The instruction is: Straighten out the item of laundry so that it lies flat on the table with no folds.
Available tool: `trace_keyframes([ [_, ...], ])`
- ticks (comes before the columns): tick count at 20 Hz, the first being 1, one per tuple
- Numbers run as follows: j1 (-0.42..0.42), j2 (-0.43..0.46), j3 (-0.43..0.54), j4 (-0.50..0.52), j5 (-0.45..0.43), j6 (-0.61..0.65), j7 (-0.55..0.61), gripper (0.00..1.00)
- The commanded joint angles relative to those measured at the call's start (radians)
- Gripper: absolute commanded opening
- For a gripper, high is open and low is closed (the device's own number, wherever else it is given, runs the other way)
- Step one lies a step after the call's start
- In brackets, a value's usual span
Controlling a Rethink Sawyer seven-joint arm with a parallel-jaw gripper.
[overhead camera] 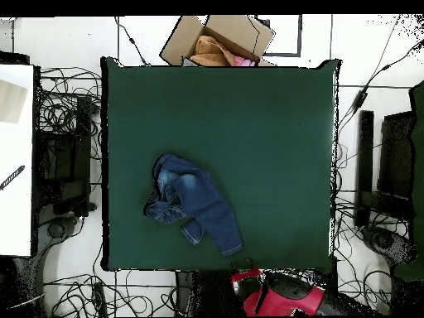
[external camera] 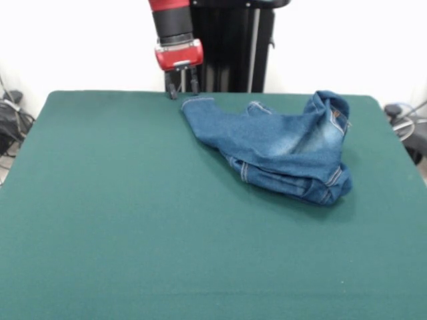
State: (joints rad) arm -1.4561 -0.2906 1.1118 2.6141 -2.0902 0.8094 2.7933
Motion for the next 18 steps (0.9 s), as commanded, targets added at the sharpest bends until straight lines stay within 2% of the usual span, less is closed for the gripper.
trace_keyframes([
  [1, -0.035, 0.2, 0.052, -0.117, -0.23, 0.159, 0.306, 1.0],
  [9, -0.066, 0.259, 0.042, -0.143, -0.288, 0.147, 0.251, 1.0],
  [18, -0.015, 0.246, 0.054, -0.174, -0.26, 0.158, 0.224, 1.0],
])
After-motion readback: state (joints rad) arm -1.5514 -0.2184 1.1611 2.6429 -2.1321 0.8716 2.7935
